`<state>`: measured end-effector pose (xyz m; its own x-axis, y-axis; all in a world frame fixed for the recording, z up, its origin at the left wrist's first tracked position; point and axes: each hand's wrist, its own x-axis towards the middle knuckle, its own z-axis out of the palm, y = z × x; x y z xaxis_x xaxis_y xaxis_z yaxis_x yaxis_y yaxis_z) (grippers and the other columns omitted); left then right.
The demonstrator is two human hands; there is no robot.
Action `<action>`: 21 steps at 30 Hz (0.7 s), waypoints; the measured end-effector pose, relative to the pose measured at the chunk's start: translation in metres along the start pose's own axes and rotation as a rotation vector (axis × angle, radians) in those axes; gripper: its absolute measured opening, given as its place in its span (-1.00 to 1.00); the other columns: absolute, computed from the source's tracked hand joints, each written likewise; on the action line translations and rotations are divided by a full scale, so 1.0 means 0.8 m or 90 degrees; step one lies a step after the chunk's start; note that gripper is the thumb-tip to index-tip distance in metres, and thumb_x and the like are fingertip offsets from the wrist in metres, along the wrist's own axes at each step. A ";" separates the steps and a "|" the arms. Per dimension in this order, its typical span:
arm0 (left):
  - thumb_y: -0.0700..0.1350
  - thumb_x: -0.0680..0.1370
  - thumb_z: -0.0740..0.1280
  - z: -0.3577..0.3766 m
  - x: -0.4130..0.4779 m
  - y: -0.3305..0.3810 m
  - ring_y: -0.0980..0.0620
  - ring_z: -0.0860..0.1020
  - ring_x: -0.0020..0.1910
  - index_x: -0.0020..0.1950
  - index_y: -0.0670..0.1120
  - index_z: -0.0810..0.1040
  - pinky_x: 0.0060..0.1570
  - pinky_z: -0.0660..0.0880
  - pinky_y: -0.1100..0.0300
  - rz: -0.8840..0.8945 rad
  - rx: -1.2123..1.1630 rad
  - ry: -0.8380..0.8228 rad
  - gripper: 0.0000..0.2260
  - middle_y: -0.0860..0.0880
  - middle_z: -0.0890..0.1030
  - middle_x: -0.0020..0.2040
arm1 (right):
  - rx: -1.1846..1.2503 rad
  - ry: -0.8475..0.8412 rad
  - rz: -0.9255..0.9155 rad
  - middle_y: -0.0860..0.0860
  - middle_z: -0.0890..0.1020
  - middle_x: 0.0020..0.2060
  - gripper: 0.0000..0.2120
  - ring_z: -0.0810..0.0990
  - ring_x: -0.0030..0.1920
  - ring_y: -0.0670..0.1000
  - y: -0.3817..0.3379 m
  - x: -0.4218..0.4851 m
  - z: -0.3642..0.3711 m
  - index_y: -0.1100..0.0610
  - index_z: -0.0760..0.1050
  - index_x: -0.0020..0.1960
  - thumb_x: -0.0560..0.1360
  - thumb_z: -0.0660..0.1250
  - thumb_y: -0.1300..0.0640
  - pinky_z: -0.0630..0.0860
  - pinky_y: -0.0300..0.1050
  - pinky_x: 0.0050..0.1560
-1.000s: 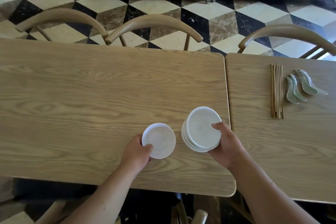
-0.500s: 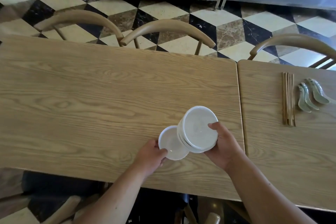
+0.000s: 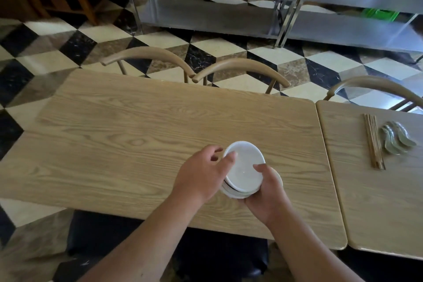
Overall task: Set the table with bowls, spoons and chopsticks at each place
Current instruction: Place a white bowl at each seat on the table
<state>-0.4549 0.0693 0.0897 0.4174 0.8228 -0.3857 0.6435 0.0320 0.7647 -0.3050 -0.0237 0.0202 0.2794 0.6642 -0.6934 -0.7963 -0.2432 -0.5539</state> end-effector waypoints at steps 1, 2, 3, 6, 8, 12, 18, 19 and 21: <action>0.39 0.49 0.30 -0.006 -0.003 0.001 0.07 0.65 0.11 0.29 0.18 0.58 0.04 0.54 0.10 0.010 0.089 0.017 -0.53 0.18 0.68 0.14 | 0.003 -0.011 0.003 0.27 0.71 0.17 -0.51 0.66 0.15 0.34 0.007 -0.002 0.011 0.14 0.50 0.42 0.52 0.30 0.04 0.54 0.20 0.03; 0.31 0.52 0.34 -0.011 -0.006 0.001 0.01 0.64 0.09 0.27 0.16 0.58 -0.02 0.50 0.12 0.017 0.165 0.040 -0.60 0.13 0.67 0.11 | 0.006 -0.018 0.006 0.26 0.72 0.14 -0.54 0.67 0.15 0.32 0.014 -0.004 0.021 0.15 0.50 0.40 0.54 0.29 0.05 0.54 0.21 0.07; 0.24 0.53 0.36 -0.014 -0.008 -0.001 -0.05 0.64 0.06 0.22 0.12 0.57 -0.07 0.48 0.11 0.023 0.222 0.064 -0.67 0.08 0.66 0.07 | 0.007 -0.021 0.007 0.24 0.73 0.11 -0.57 0.68 0.14 0.30 0.021 -0.006 0.028 0.15 0.51 0.40 0.55 0.28 0.05 0.55 0.20 0.08; 0.05 0.60 0.29 -0.021 -0.007 -0.009 -0.15 0.57 -0.09 0.02 -0.01 0.49 -0.18 0.41 0.07 0.020 0.311 0.128 -0.86 -0.04 0.64 -0.04 | -0.012 -0.024 0.015 0.21 0.74 0.11 -0.56 0.70 0.11 0.24 0.034 -0.006 0.044 0.13 0.52 0.41 0.60 0.27 -0.04 0.60 0.12 -0.01; 0.00 0.64 0.23 -0.025 -0.005 -0.011 -0.13 0.47 -0.18 -0.07 -0.02 0.42 -0.22 0.35 0.07 0.016 0.349 0.158 -0.86 -0.05 0.60 -0.13 | -0.022 -0.038 0.021 0.19 0.74 0.18 -0.51 0.71 0.14 0.22 0.041 -0.003 0.049 0.08 0.53 0.41 0.63 0.24 -0.20 0.63 0.10 -0.05; 0.00 0.66 0.20 -0.031 -0.009 -0.011 -0.11 0.45 -0.21 -0.13 -0.04 0.40 -0.22 0.32 0.07 0.009 0.349 0.204 -0.79 0.04 0.44 -0.25 | 0.004 -0.086 0.039 0.17 0.72 0.26 -0.33 0.69 0.29 0.22 0.045 0.009 0.047 0.02 0.59 0.38 0.62 0.07 -0.44 0.54 0.29 0.34; -0.02 0.66 0.20 -0.055 -0.016 -0.021 -0.09 0.53 -0.21 -0.16 -0.02 0.42 -0.27 0.36 0.05 -0.090 0.260 0.218 -0.79 0.02 0.54 -0.22 | -0.115 -0.139 0.061 0.17 0.69 0.31 -0.46 0.69 0.20 0.21 0.055 0.021 0.063 -0.01 0.57 0.44 0.64 0.19 -0.31 0.65 0.03 -0.17; -0.01 0.66 0.20 -0.060 -0.018 -0.024 -0.07 0.55 -0.22 -0.16 -0.02 0.43 -0.28 0.40 0.05 -0.105 0.243 0.214 -0.79 0.01 0.56 -0.21 | -0.119 -0.137 0.069 0.15 0.70 0.30 -0.51 0.70 0.23 0.20 0.057 0.020 0.067 -0.01 0.59 0.42 0.62 0.26 -0.26 0.68 0.08 -0.09; 0.00 0.64 0.21 -0.072 -0.019 -0.033 -0.06 0.61 -0.23 -0.14 -0.02 0.50 -0.27 0.56 0.00 -0.129 0.193 0.199 -0.80 -0.02 0.62 -0.20 | -0.111 -0.139 0.083 0.13 0.70 0.31 -0.54 0.69 0.29 0.22 0.061 0.019 0.075 -0.02 0.59 0.41 0.60 0.33 -0.20 0.68 0.17 0.08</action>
<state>-0.5151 0.0885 0.1051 0.0812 0.9496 -0.3027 0.8694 0.0810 0.4874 -0.3717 0.0174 0.0102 0.0437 0.7510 -0.6589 -0.7090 -0.4414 -0.5500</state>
